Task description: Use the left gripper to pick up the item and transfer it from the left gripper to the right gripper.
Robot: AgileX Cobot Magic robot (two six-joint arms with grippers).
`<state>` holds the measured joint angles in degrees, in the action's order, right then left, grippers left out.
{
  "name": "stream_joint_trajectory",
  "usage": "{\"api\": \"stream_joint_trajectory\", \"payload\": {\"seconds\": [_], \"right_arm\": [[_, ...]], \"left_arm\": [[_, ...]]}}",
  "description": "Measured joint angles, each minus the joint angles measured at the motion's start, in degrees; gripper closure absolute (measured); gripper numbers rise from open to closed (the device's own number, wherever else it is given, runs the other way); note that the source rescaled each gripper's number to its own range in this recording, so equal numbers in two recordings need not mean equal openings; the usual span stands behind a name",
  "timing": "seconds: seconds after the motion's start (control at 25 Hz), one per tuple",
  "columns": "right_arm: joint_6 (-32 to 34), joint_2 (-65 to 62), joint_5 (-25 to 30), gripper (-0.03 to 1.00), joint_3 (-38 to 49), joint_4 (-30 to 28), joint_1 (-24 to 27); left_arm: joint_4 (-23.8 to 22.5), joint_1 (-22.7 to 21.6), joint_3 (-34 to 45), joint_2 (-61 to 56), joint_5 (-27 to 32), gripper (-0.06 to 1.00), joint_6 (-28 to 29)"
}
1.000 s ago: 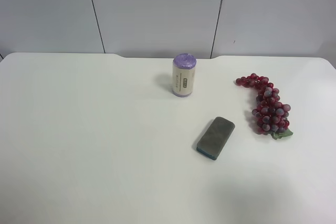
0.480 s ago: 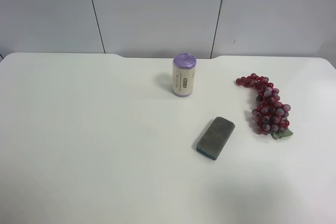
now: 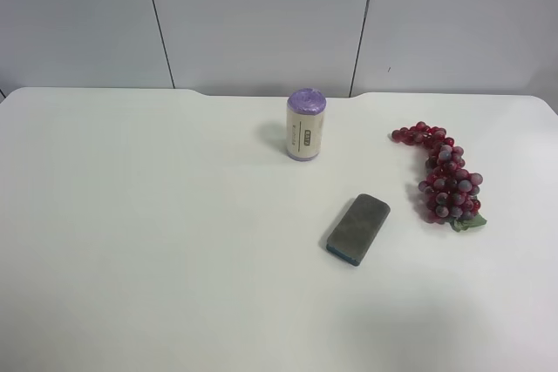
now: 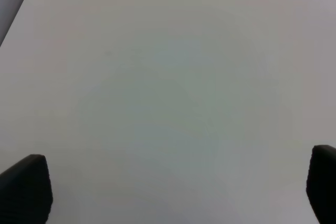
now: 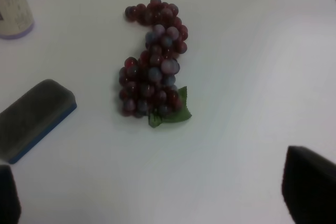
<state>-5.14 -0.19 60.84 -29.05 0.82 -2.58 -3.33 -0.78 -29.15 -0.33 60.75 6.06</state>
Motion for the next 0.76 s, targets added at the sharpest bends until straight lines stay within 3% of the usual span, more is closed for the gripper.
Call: {"api": "stream_joint_trajectory", "payload": {"seconds": [0.28, 0.76], "right_arm": [[0.0, 0.0, 0.0, -0.03, 0.0, 0.0, 0.0], [0.05, 0.0, 0.0, -0.03, 0.0, 0.0, 0.0]], "left_arm": [[0.0, -4.52, 0.0, 0.0, 0.0, -0.04, 0.0], [0.0, -4.77, 0.0, 0.0, 0.0, -0.04, 0.0]]}}
